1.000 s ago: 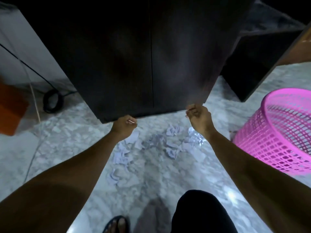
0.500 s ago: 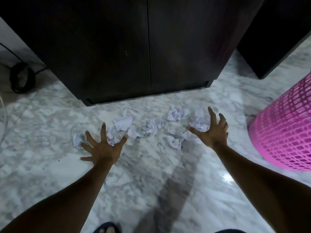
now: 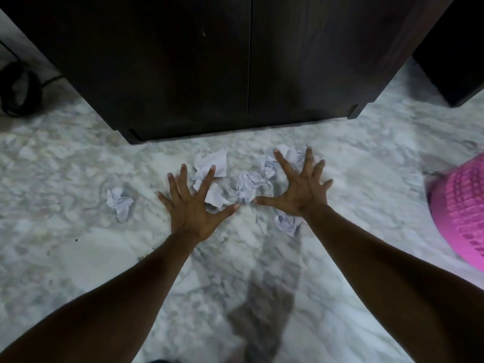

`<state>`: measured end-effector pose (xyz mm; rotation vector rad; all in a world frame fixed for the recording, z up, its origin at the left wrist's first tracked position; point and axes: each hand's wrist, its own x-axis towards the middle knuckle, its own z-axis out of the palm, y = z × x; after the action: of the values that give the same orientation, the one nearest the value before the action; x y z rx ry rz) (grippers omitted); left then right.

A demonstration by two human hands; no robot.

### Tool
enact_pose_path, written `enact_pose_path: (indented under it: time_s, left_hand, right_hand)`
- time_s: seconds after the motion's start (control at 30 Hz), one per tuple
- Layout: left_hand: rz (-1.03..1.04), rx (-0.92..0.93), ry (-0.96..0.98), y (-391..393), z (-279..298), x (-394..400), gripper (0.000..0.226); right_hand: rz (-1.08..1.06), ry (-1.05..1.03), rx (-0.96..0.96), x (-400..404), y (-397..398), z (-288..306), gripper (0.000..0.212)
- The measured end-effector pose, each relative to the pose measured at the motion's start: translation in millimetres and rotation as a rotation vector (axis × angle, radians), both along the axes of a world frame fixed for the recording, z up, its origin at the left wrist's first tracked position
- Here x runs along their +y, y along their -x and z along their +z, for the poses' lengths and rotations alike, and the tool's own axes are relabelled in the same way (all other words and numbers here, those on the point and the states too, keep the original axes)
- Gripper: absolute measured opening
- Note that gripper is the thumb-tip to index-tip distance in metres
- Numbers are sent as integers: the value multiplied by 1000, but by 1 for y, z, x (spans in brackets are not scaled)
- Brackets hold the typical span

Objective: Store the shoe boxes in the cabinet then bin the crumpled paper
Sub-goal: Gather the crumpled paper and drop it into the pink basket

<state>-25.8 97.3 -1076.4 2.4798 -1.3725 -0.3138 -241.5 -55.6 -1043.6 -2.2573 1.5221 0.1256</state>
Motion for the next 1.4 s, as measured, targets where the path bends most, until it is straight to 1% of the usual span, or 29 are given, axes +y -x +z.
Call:
enact_pose_path:
  time_s: [0.07,0.13,0.2,0.27,0.33,0.4,0.43,0.53,0.63,0.7,0.77,0.8,0.87,0.9,0.97,1.03,1.1,1.17,1.23,1.27,1.33,1.4]
  left_hand:
    - [-41,-32,-5,1,-4,-3,106]
    - [-96,-95,54,0,-10,-1,99]
    - [-150,-114,145,-1,-17,2,90]
    - [-184,-107,240,-3,-22,4,80]
    - [-176,-104,305,-4,-23,3,65]
    - [-157,-154,299,-4,-23,4,47]
    - [-148,-181,285,-4,-22,4,40]
    - [-80,-164,325,-1,-19,10,34]
    - [77,-154,442,-7,-6,21,25]
    - [180,-204,518,-27,4,31,21]
    - [254,-266,538,-55,14,40,24]
    - [287,-298,513,-69,17,45,27]
    - [339,-335,403,-89,18,53,34]
    - [366,-324,332,-96,16,58,38]
    - [395,-212,236,-107,4,69,44]
    - [335,-103,205,-111,-6,79,49]
    - [215,-66,195,-105,-12,86,57]
    - [126,41,200,-91,-6,88,66]
    - [114,185,203,-77,6,92,79]
    - [106,220,209,-71,10,96,86]
    - [42,197,228,-60,14,110,98]
    - [-77,141,179,-48,12,124,114]
  right_hand:
    - [73,28,36,2,-14,-6,130]
    - [148,84,39,9,-24,-13,123]
    - [211,169,-22,20,-29,-21,113]
    - [229,261,-126,30,-32,-28,102]
    - [221,345,-183,36,-35,-34,84]
    - [221,401,-177,38,-37,-39,69]
    - [223,413,-163,38,-38,-41,66]
    - [225,405,-127,40,-39,-42,65]
    - [210,419,-131,43,-42,-42,62]
    - [205,422,-150,43,-45,-43,60]
    - [201,431,-157,42,-45,-44,61]
    - [202,435,-159,42,-46,-45,61]
    - [201,436,-154,41,-45,-46,62]
    - [201,438,-152,41,-45,-47,62]
    - [202,445,-158,42,-45,-47,62]
    - [191,453,-171,43,-46,-46,59]
    - [183,463,-179,43,-47,-45,55]
    - [185,461,-176,42,-48,-44,54]
    - [187,450,-178,42,-48,-43,53]
    - [188,447,-183,42,-48,-43,52]
    - [190,453,-189,42,-47,-43,51]
    - [194,459,-185,41,-46,-43,51]
